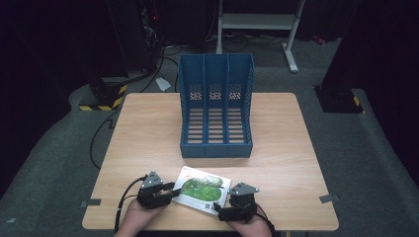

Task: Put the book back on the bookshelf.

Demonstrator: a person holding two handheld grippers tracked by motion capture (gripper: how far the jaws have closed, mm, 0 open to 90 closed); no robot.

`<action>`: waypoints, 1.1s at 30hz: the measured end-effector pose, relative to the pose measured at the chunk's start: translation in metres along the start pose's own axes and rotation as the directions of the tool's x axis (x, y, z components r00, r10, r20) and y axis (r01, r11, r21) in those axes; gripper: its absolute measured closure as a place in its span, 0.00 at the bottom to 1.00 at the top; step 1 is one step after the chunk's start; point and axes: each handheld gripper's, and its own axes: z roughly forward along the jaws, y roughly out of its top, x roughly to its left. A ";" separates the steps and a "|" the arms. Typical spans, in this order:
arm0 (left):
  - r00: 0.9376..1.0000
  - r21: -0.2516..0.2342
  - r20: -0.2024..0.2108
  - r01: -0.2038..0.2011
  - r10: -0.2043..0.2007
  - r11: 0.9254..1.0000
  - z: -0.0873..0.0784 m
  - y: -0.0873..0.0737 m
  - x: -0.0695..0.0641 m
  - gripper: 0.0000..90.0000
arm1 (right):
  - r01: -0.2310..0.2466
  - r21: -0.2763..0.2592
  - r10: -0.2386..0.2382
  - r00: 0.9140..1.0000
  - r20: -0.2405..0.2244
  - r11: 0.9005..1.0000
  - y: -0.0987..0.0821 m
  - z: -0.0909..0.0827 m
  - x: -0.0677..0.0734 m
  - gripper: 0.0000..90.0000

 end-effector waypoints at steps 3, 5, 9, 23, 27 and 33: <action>1.000 -0.001 0.001 0.001 -0.001 1.000 0.000 0.000 0.000 0.65 | 0.025 0.004 -0.025 0.999 -0.020 1.000 -0.001 0.001 0.005 0.10; 1.000 -0.002 0.001 0.001 -0.001 1.000 0.000 0.000 0.000 0.65 | 0.032 0.009 -0.031 0.999 -0.029 0.999 -0.001 0.002 0.009 0.10; 1.000 -0.001 -0.001 -0.004 0.004 1.000 0.000 0.000 0.000 0.65 | 0.046 0.009 -0.045 0.998 -0.039 0.999 -0.001 0.004 0.013 0.10; 1.000 -0.001 -0.006 0.008 -0.008 1.000 0.001 0.001 -0.001 0.65 | 0.094 0.020 -0.093 0.995 -0.039 0.995 0.000 0.005 0.013 0.09; 1.000 -0.002 -0.010 0.017 -0.017 1.000 0.004 0.001 -0.003 0.65 | 0.069 0.018 -0.068 0.997 -0.041 0.997 0.000 0.005 0.006 0.10; 0.999 -0.004 -0.010 0.033 -0.033 0.999 0.011 0.006 -0.010 0.65 | 0.062 0.007 -0.062 0.998 -0.010 0.998 -0.001 0.001 -0.007 0.14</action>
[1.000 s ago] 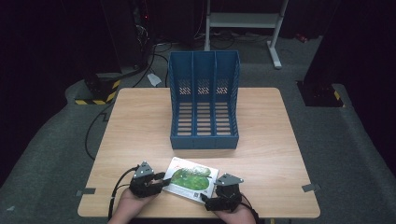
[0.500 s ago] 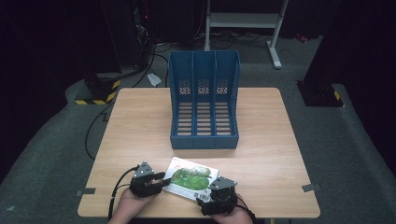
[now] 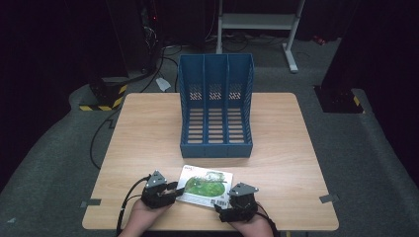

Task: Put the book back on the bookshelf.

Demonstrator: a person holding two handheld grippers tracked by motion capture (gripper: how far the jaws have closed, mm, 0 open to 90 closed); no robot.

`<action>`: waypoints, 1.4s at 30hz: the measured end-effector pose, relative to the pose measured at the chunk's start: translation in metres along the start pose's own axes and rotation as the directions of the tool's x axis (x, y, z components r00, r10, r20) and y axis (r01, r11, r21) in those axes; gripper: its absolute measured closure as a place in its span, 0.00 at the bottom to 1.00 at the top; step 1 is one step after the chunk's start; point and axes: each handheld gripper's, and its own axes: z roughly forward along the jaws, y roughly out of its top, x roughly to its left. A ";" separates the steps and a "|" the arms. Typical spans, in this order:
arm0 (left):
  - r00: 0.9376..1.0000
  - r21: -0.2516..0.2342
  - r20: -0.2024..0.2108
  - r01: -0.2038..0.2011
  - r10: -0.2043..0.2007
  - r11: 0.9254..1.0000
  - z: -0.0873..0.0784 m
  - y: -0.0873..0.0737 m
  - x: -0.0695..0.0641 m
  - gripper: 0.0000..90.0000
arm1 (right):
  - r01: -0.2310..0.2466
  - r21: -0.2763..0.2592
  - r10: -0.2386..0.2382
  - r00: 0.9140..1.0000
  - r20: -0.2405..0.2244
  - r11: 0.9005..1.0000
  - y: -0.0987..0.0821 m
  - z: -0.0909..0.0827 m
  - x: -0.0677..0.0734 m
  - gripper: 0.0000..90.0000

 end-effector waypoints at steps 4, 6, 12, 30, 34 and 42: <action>1.000 0.004 0.011 0.000 0.000 1.000 0.006 0.003 -0.008 0.66 | 0.001 0.004 -0.001 1.000 0.017 1.000 -0.002 -0.001 -0.010 0.16; 1.000 0.000 0.000 0.005 -0.005 1.000 0.009 0.005 -0.011 0.65 | -0.010 0.008 0.010 1.000 0.022 1.000 -0.003 -0.001 -0.014 0.17; 1.000 -0.002 0.005 0.010 -0.010 1.000 0.017 0.009 -0.015 0.66 | 0.007 0.001 -0.007 0.998 0.069 1.000 -0.003 -0.007 -0.021 0.18; 0.993 -0.072 -0.056 0.103 -0.108 0.992 0.026 0.017 -0.018 0.53 | -0.087 -0.162 0.115 0.978 0.173 0.983 -0.005 -0.024 -0.050 0.52; 0.993 -0.065 -0.056 0.105 -0.108 0.992 0.029 0.016 -0.019 0.51 | -0.122 -0.135 0.144 0.976 0.162 0.983 -0.005 -0.017 -0.054 0.53; 0.994 -0.040 -0.045 0.100 -0.102 0.994 0.031 0.015 -0.023 0.47 | -0.089 -0.110 0.117 0.951 0.287 0.990 -0.006 -0.011 -0.054 0.58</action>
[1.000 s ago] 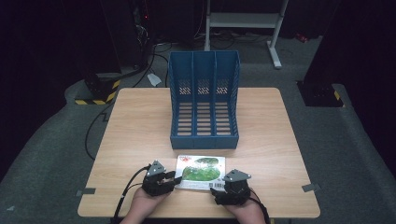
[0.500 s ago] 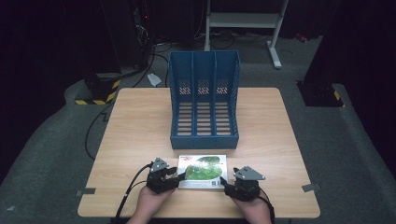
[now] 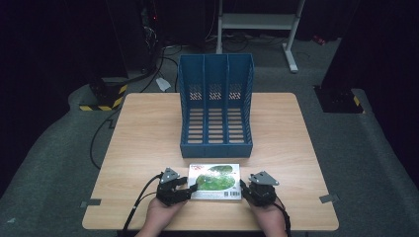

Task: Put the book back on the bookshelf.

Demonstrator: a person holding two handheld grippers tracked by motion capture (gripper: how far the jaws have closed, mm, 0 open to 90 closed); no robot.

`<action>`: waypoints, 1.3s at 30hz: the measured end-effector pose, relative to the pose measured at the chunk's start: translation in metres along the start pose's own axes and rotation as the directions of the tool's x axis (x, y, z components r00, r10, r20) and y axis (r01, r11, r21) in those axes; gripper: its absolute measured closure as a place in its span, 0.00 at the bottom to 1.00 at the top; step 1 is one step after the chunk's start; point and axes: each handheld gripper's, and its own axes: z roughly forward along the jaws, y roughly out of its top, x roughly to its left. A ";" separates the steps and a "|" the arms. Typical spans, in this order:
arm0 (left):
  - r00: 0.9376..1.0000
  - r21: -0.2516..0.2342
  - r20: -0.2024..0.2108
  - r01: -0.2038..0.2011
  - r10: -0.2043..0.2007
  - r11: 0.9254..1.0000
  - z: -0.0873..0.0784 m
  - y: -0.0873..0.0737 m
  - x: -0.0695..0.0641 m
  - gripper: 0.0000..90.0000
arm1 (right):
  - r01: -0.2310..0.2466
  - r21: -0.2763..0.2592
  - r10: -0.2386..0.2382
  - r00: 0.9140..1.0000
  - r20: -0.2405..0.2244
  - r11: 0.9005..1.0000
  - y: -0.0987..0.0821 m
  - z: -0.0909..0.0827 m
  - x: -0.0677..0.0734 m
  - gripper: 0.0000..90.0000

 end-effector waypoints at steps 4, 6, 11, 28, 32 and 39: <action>1.000 0.004 -0.003 -0.004 0.004 1.000 0.001 0.000 -0.002 0.47 | 0.002 0.015 -0.002 1.000 -0.020 1.000 -0.001 0.001 0.000 0.62; 1.000 0.006 -0.001 0.006 -0.006 1.000 0.000 0.000 -0.001 0.49 | -0.009 0.019 0.009 0.999 -0.033 1.000 -0.001 0.001 0.000 0.64; 0.999 -0.015 0.016 0.053 -0.052 0.999 -0.002 -0.001 0.000 0.51 | -0.024 0.025 0.026 0.998 -0.050 0.999 -0.001 0.001 0.000 0.69; 0.991 -0.071 0.048 0.126 -0.123 0.990 -0.011 -0.001 0.004 0.59 | -0.018 0.025 0.020 0.998 -0.063 1.000 -0.002 0.001 0.001 0.72; 0.990 -0.110 0.069 0.130 -0.123 0.985 -0.016 0.001 0.004 0.60 | -0.018 0.025 0.020 0.998 -0.063 1.000 -0.002 0.001 0.001 0.72; 0.992 -0.063 0.022 0.123 -0.122 0.990 -0.013 0.000 0.007 0.59 | -0.011 0.027 0.013 0.996 -0.085 1.000 -0.002 0.001 0.003 0.69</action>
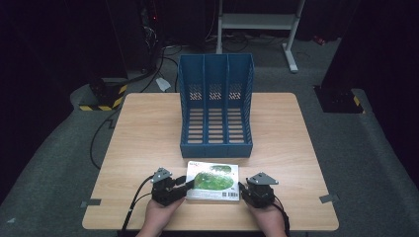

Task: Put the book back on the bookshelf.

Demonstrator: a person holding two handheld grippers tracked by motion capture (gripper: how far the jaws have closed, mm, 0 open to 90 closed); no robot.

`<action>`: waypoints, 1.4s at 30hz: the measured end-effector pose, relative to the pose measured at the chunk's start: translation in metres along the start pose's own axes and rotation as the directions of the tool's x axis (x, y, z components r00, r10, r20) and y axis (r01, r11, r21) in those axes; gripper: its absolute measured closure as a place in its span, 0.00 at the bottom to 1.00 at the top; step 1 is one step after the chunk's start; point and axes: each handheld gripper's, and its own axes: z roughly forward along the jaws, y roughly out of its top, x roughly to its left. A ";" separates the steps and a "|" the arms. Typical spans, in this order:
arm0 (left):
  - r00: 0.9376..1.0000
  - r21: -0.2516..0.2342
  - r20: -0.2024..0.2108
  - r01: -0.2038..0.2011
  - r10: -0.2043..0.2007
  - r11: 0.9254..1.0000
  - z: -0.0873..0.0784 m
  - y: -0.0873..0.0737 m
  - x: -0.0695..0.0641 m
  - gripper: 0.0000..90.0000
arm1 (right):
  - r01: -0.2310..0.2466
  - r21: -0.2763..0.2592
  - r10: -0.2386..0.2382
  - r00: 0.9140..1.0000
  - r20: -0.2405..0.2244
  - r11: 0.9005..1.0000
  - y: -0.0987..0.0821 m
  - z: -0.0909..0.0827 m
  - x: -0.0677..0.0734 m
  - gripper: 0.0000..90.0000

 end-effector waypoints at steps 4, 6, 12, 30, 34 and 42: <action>1.000 0.042 -0.013 0.026 -0.025 0.999 0.006 -0.002 0.003 0.57 | 0.005 -0.001 -0.005 1.000 -0.004 1.000 0.000 0.000 0.002 0.68; 0.999 0.038 -0.007 0.038 -0.038 0.999 0.005 -0.002 0.004 0.58 | 0.006 -0.001 -0.006 1.000 -0.006 1.000 0.000 0.000 0.001 0.68; 0.997 0.002 0.030 0.069 -0.069 0.998 -0.002 0.000 0.006 0.60 | 0.002 0.001 -0.002 1.000 -0.005 1.000 0.000 0.000 0.001 0.68; 0.992 -0.097 0.113 0.065 -0.054 0.993 -0.016 0.008 0.002 0.64 | 0.013 -0.049 -0.017 0.997 -0.081 0.999 0.005 -0.014 0.017 0.42; 0.998 -0.082 0.047 0.044 -0.041 0.996 -0.014 0.006 0.002 0.62 | 0.049 -0.067 -0.055 0.995 -0.087 0.997 0.006 -0.017 0.024 0.42; 0.995 0.053 0.012 0.096 -0.097 0.994 0.007 -0.001 0.008 0.61 | 0.036 -0.024 -0.037 0.996 -0.076 0.999 0.003 -0.010 0.021 0.42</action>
